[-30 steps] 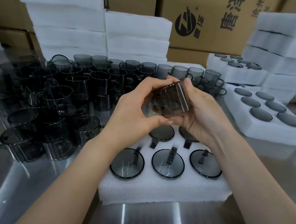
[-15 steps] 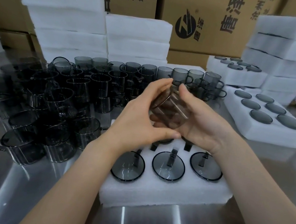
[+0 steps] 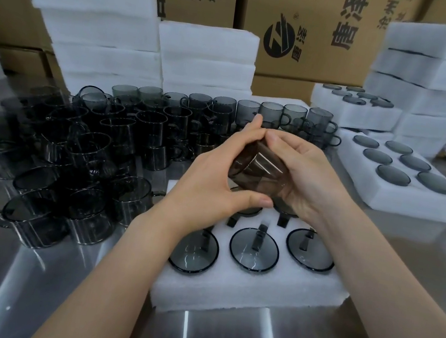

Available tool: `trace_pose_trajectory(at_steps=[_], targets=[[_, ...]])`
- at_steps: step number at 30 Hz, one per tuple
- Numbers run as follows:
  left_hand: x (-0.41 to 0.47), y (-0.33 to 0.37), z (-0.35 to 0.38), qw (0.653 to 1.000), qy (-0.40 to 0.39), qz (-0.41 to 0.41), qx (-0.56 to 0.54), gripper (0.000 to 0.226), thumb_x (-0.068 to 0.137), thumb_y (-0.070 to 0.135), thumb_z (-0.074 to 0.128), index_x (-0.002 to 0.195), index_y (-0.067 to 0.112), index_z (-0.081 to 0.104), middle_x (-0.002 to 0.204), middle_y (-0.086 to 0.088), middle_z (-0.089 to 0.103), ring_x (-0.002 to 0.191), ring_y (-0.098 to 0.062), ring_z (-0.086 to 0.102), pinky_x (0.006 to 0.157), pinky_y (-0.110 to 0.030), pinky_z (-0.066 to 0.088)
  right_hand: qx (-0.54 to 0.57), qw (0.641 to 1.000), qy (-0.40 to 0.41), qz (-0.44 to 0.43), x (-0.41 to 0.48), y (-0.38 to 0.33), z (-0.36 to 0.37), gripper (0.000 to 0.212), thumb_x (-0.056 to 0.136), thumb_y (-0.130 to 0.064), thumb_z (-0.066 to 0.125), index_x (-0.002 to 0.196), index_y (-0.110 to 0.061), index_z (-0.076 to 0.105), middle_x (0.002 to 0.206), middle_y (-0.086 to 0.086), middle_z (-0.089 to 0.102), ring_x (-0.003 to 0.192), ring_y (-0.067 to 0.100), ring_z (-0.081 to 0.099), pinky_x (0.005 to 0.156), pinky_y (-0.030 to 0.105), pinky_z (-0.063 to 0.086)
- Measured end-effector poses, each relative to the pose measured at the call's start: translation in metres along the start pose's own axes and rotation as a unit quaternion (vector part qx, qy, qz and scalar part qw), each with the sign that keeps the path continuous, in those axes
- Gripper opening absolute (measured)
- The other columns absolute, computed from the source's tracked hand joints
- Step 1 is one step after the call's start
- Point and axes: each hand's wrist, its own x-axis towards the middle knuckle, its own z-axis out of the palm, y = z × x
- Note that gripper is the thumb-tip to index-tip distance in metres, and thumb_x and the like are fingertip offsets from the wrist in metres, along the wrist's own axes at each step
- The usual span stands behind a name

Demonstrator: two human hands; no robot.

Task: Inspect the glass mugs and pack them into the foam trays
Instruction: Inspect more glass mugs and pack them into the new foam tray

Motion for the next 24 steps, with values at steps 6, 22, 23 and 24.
trace_pose_trajectory(at_steps=[6, 22, 23, 24], targets=[[-0.001, 0.002, -0.002, 0.999, 0.043, 0.0, -0.007, 0.074, 0.073, 0.035, 0.078, 0.132, 0.053, 0.038, 0.157, 0.02, 0.025, 0.13, 0.018, 0.034, 0.103, -0.005, 0.031, 0.019, 0.996, -0.081, 0.015, -0.001, -0.002, 0.001, 0.038, 0.099, -0.033, 0.052, 0.13, -0.013, 0.059, 0.125, 0.014, 0.066, 0.118, 0.03, 0.062, 0.093, 0.046, 0.053], [-0.071, 0.046, -0.02, 0.941, 0.318, -0.11, -0.022, 0.013, 0.088, 0.022, 0.061, 0.094, 0.029, 0.071, 0.093, 0.016, 0.073, 0.09, 0.0, 0.068, 0.077, -0.013, 0.051, -0.049, 0.997, 0.065, 0.007, 0.0, -0.006, -0.011, 0.029, 0.091, -0.015, 0.066, 0.119, -0.019, 0.066, 0.099, 0.002, 0.073, 0.085, 0.02, 0.071, 0.063, 0.034, 0.057], [-0.089, 0.047, -0.013, 0.934, 0.326, -0.145, -0.026, 0.009, 0.086, 0.031, 0.064, 0.093, 0.031, 0.07, 0.093, 0.016, 0.073, 0.089, 0.001, 0.068, 0.077, -0.016, 0.052, -0.049, 0.996, 0.068, 0.009, 0.0, -0.006, -0.012, 0.027, 0.091, -0.015, 0.066, 0.117, -0.02, 0.067, 0.096, 0.0, 0.073, 0.083, 0.019, 0.071, 0.062, 0.033, 0.057], [-0.106, 0.049, -0.005, 0.927, 0.321, -0.191, -0.029, 0.016, 0.081, 0.043, 0.07, 0.095, 0.035, 0.069, 0.097, 0.015, 0.072, 0.092, 0.001, 0.067, 0.079, -0.021, 0.053, -0.049, 0.996, 0.069, 0.011, -0.001, -0.007, -0.012, 0.025, 0.091, -0.015, 0.066, 0.116, -0.02, 0.068, 0.094, -0.001, 0.074, 0.082, 0.018, 0.071, 0.062, 0.033, 0.057]])
